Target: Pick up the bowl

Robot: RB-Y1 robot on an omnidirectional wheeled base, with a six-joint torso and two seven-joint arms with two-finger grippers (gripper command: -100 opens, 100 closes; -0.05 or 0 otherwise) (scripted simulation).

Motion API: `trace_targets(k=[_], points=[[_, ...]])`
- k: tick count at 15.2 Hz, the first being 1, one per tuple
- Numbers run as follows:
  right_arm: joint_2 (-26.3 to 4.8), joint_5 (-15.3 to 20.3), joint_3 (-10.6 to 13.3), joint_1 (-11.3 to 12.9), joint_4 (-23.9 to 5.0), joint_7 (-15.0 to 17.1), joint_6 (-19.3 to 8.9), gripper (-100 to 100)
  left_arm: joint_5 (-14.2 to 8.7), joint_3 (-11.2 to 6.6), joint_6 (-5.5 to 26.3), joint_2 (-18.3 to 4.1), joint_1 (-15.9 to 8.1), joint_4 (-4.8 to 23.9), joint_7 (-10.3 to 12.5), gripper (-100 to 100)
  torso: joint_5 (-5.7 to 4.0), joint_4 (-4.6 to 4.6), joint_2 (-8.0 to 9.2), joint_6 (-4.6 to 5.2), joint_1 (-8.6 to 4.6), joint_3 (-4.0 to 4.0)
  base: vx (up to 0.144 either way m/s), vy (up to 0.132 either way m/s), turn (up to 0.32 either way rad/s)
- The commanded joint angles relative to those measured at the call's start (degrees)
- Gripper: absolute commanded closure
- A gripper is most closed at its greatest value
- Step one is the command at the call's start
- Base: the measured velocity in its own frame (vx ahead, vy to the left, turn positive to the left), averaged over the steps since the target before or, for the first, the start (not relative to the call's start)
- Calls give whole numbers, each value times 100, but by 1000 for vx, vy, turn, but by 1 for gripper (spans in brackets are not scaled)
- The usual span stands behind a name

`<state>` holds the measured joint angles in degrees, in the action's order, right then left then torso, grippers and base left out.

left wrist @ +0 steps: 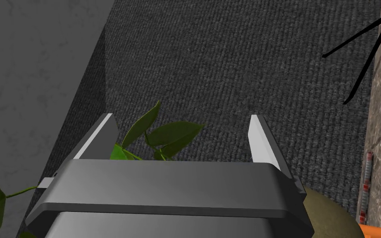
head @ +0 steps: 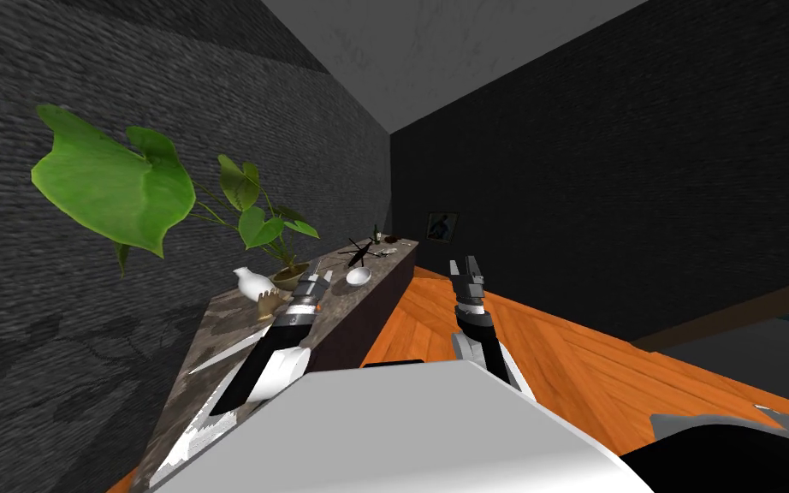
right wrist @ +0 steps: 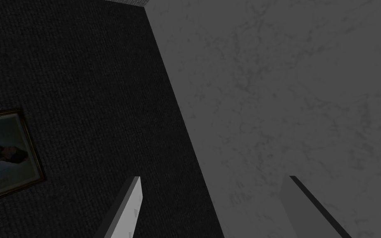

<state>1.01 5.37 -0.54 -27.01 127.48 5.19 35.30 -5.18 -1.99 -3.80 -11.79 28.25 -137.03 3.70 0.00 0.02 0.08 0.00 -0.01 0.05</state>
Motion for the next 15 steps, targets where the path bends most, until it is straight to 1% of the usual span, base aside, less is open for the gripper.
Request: trace_targets(k=[1,3,4,6,7,9,10,11,12,13,14,15], points=[[0,0,0,0,0,0,0,0,-116,-118,286,-111,-30,-60,39,-100,0,0,0,0,0,0,-21,-8,-84],[0,0,0,0,0,0,0,0,-116,-118,445,-111,-30,-60,39,-100,0,0,2,1,-1,1,-20,-7,-70],[0,0,0,0,0,0,0,0,-221,-227,621,-197,-61,-111,75,-100,0,0,1,0,0,0,-18,-10,-85],[0,0,0,0,0,0,0,0,-221,-227,807,-197,-61,-111,75,-100,0,0,0,1,0,0,-16,-7,-70],[0,0,0,0,0,0,0,0,-330,-340,950,-274,-91,-160,113,-100,0,0,-1,0,0,0,-14,-11,-108],[0,0,0,0,0,0,0,0,-330,-340,1179,-274,-91,-160,113,-100,0,0,-1,1,-1,-1,-13,-7,-71],[0,0,0,0,0,0,0,0,-330,-340,1179,-274,-91,-160,113,-100,0,0,-2,0,0,-1,-6,-3,12],[0,0,0,0,0,0,0,0,-442,-457,1397,-342,-120,-206,153,-100,0,-1,-4,-1,1,-2,-7,-9,-103],[0,0,0,0,0,0,0,0,-442,-457,1516,-342,-120,-206,153,-100,0,-1,-4,2,0,-3,-9,-8,-124],[0,0,0,0,0,0,0,0,-442,-457,1558,-342,-120,-206,153,-100,0,-1,-4,2,0,-3,-7,-3,-40],[0,0,0,0,0,0,0,0,-557,-577,1770,-398,-147,-250,196,-100,0,-1,-4,0,1,-2,-9,-7,-101],[0,0,0,0,0,0,0,0,-557,-577,1867,-398,-147,-250,196,-100,0,-1,-4,2,1,-2,-10,-7,-116]])
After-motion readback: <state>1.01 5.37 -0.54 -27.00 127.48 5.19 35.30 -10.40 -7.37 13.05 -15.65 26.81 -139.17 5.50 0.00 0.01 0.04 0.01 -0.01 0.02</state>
